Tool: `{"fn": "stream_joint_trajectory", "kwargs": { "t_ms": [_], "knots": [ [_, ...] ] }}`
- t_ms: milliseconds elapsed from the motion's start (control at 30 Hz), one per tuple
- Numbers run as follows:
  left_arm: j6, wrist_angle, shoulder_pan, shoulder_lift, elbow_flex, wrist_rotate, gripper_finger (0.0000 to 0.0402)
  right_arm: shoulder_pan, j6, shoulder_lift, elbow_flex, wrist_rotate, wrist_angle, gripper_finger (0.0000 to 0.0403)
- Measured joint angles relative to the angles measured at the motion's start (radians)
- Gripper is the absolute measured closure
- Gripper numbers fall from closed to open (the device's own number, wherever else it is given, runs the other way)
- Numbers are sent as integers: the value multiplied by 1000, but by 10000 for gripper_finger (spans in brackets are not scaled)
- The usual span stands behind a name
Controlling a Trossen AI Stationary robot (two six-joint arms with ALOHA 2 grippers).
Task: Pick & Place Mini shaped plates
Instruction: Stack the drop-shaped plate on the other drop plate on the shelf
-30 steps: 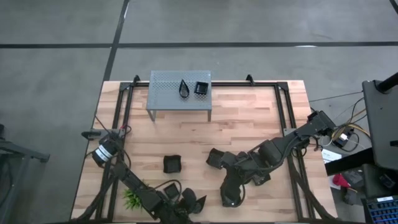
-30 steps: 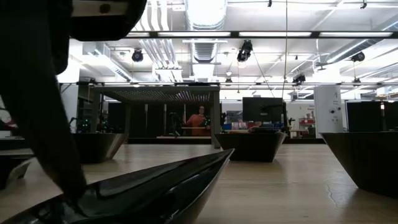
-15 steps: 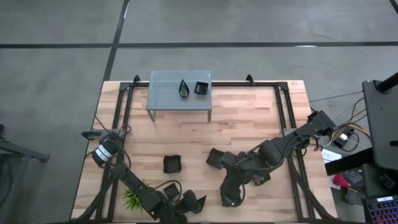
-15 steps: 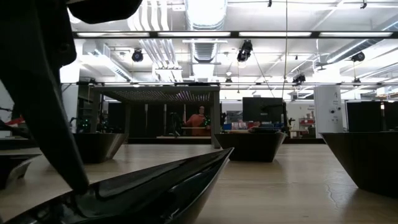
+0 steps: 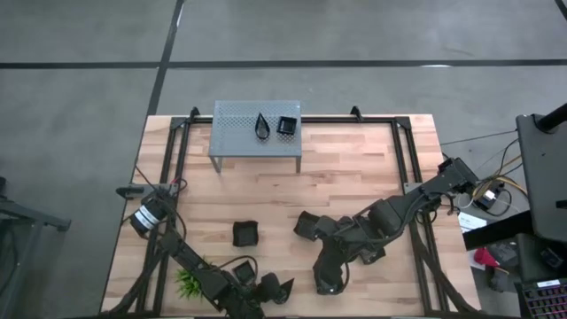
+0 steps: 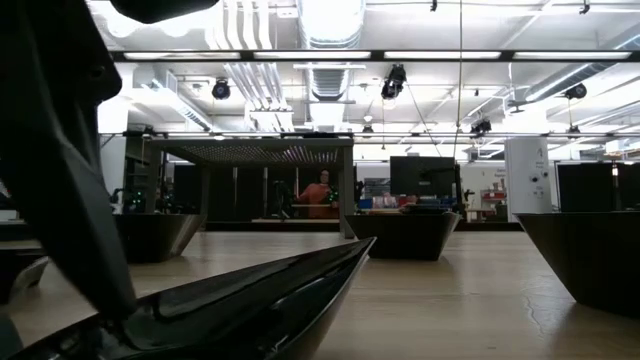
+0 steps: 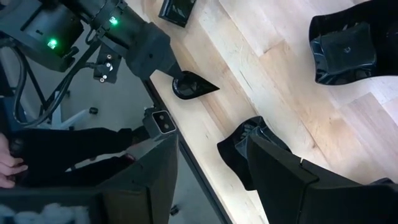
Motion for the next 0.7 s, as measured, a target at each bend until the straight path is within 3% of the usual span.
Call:
{"fn": "stream_joint_trajectory", "kwargs": {
  "t_ms": [467,700],
  "knots": [
    [11,6,3,0,-2,60,396,-2,4,0,0,22,2,216],
    [12,-11,3,-3,7,62,401,-2,7,0,0,22,2,216]
  ]
}}
